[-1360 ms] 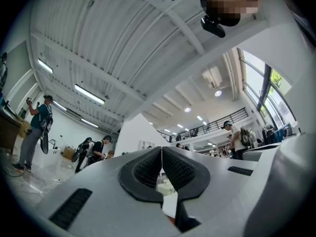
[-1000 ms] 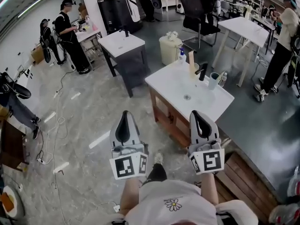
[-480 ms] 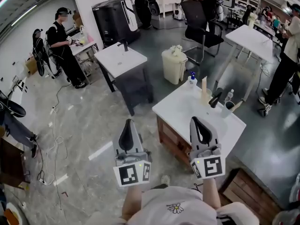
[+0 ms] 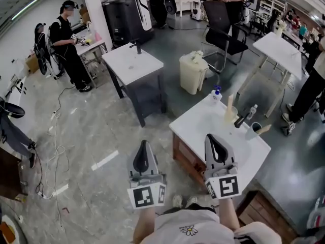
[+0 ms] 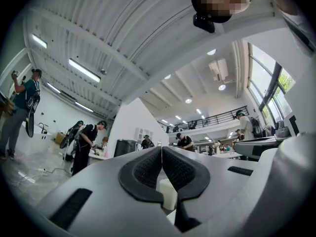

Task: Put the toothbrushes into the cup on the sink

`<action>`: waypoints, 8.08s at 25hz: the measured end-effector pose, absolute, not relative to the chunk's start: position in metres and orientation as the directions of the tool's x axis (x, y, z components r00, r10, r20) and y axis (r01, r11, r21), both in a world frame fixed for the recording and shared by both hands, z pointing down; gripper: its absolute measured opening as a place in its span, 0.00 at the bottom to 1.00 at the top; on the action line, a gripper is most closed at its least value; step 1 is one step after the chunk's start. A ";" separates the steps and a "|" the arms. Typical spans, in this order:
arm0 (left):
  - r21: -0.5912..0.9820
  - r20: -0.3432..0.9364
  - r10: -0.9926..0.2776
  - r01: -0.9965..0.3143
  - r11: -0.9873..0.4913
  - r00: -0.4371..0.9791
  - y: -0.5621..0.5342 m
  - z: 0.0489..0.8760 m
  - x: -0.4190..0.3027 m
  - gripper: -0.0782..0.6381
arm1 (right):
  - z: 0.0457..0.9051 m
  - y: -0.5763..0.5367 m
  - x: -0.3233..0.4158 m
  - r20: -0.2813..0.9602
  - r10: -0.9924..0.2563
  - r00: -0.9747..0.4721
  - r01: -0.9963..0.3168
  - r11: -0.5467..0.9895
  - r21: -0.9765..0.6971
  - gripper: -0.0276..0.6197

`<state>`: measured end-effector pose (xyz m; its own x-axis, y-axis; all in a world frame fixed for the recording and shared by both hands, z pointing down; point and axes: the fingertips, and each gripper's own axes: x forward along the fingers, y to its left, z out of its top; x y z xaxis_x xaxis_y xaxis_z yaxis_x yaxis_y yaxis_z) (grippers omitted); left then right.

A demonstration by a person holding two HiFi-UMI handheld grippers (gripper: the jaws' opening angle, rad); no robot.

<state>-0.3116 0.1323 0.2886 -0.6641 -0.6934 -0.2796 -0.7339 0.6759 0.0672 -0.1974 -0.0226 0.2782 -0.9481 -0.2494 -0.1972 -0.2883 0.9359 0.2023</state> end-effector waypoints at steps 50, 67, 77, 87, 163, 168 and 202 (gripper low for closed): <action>0.027 -0.325 -0.945 -0.999 0.040 -0.046 -0.197 0.262 -0.184 0.13 | 0.292 -0.233 0.027 -0.248 -0.858 -0.450 -0.892 0.446 0.075 0.06; 0.056 -0.277 -0.961 -0.998 -0.037 0.020 -0.235 0.279 -0.215 0.14 | 0.299 -0.249 0.003 -0.216 -0.897 -0.386 -0.922 0.380 0.071 0.06; 0.031 -0.224 -0.969 -0.993 -0.117 0.107 -0.309 0.303 -0.234 0.38 | 0.300 -0.246 0.008 -0.206 -0.913 -0.352 -0.936 0.344 0.072 0.06; 0.189 0.032 -0.994 -0.977 -0.097 0.104 -0.386 0.410 -0.273 0.46 | 0.300 -0.239 0.020 -0.190 -0.936 -0.298 -0.954 0.286 0.087 0.06; 0.100 -0.385 -0.908 -0.985 0.138 -0.166 -0.196 0.259 -0.270 0.14 | 0.294 -0.247 -0.021 -0.225 -0.872 -0.434 -0.901 0.421 0.107 0.06; 0.097 -0.379 -0.910 -0.985 0.142 -0.168 -0.194 0.260 -0.275 0.14 | 0.299 -0.289 -0.024 -0.166 -0.889 -0.426 -0.905 0.419 0.078 0.12; 0.109 -0.284 -0.936 -0.977 0.186 -0.210 -0.197 0.294 -0.296 0.14 | 0.518 -0.439 -0.021 0.365 -0.887 -0.282 -0.959 0.255 -0.123 0.14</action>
<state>-0.2963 -0.1966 0.2937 -0.2097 -0.9357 -0.2836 -0.9765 0.1857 0.1091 -0.0213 -0.4385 0.5181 -0.2824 -0.8871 0.3650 -0.9592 0.2547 -0.1231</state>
